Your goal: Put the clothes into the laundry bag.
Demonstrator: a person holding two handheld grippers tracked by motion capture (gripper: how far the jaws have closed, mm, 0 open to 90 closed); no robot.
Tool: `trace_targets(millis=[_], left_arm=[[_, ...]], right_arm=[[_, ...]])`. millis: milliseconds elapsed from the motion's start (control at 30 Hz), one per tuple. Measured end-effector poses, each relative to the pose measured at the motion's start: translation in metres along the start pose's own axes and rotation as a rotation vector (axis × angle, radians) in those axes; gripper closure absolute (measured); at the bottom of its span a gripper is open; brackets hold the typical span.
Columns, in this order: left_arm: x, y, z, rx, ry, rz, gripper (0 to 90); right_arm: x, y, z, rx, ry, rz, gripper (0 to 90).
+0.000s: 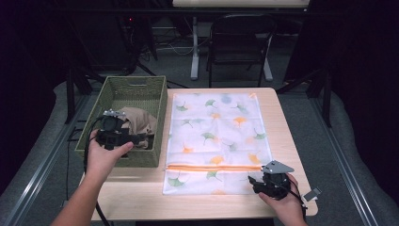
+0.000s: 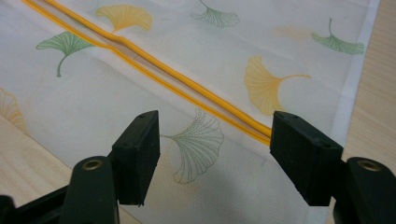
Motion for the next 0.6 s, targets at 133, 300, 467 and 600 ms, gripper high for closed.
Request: trace_targets(millis=[133, 300, 467, 600], left_arm=[[-0.007, 0.006, 0.008, -0.021, 0.012, 0.001, 29.8], [-0.012, 0.013, 0.015, -0.029, 0.009, 0.029, 29.2], [-0.011, 0.02, 0.02, -0.048, 0.01, 0.044, 27.7], [-0.005, 0.034, 0.026, -0.082, 0.016, 0.055, 27.1]], right_arm=[[0.0, 0.0, 0.0, -0.002, -0.005, -0.004, 33.1], [-0.001, 0.0, 0.0, -0.007, -0.01, -0.003, 33.2], [-0.002, -0.001, 0.001, 0.005, -0.032, -0.02, 32.5], [-0.001, -0.002, 0.0, 0.011, -0.03, -0.021, 32.4]])
Point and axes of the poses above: each handheld gripper's, and its own axes: x roughly forward along the jaws, z roughly out of its top, y roughly to its left, the point moved 3 cm from there along x, roughly forward along the jaws, and after that the axes turned 11 degrees about -z, right-handed, at the moved point
